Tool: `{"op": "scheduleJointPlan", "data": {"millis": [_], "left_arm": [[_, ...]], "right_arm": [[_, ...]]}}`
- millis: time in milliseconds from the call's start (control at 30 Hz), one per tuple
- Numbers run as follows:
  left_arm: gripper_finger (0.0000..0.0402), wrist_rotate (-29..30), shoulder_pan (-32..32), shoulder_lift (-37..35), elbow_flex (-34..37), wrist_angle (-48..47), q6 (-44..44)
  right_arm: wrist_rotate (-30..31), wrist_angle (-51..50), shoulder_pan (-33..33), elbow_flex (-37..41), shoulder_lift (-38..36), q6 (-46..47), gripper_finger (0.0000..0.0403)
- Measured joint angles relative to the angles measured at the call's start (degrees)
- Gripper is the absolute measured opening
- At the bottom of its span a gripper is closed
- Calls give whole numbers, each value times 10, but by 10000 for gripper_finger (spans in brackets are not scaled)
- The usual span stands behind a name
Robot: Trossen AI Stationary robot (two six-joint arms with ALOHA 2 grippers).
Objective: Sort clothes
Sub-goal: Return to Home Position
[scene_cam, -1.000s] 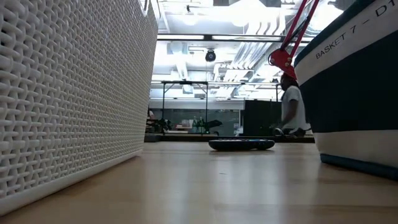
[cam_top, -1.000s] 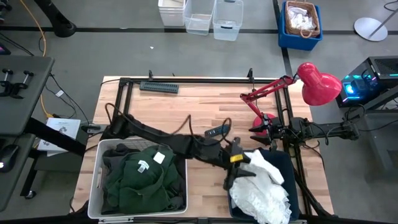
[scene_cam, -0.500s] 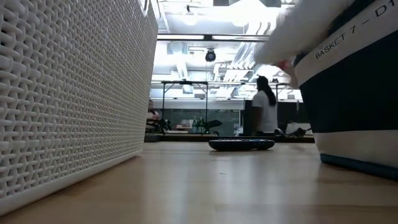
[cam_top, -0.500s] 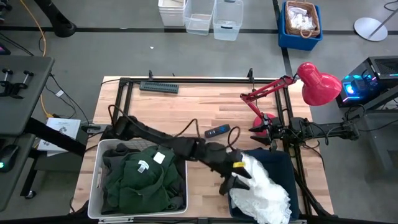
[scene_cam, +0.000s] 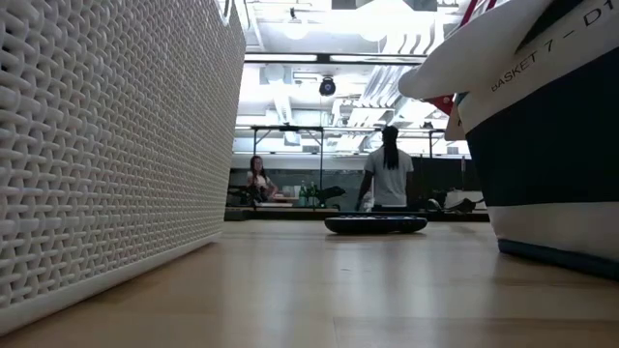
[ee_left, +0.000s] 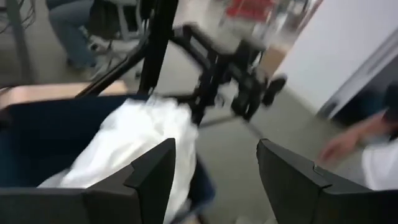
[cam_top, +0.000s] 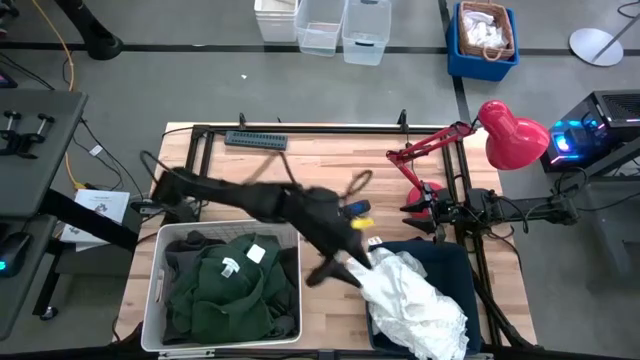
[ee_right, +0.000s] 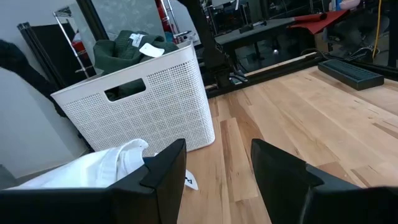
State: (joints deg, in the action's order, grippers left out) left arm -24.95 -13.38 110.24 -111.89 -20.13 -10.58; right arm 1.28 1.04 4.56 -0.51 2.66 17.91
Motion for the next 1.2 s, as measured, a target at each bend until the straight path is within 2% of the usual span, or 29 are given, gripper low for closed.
{"op": "scheduleJointPlan", "data": {"millis": [100,200,300,433,567,667,733,1000,1133,1200], "left_arm": [[203,-3,30,-58,22,-58,52],[191,1,74,-142,116,7,57],[175,2,117,-239,274,131,25],[147,15,180,-377,508,343,-54],[97,85,214,-490,719,541,-135],[38,151,219,-545,838,656,-169],[10,196,217,-566,893,719,-189],[1,353,173,-598,1018,795,-176],[1,370,163,-606,1081,863,-178],[0,356,160,-607,1109,879,-182]], "right_arm": [[0,0,0,0,0,0,179],[0,0,0,0,0,0,179],[0,0,0,0,0,0,179],[0,0,0,0,0,0,179],[0,0,0,0,0,0,179],[0,0,0,0,0,0,179],[0,0,0,0,0,0,179],[0,0,0,0,0,0,179],[0,0,0,0,0,0,179],[0,0,0,0,0,0,179]]}}
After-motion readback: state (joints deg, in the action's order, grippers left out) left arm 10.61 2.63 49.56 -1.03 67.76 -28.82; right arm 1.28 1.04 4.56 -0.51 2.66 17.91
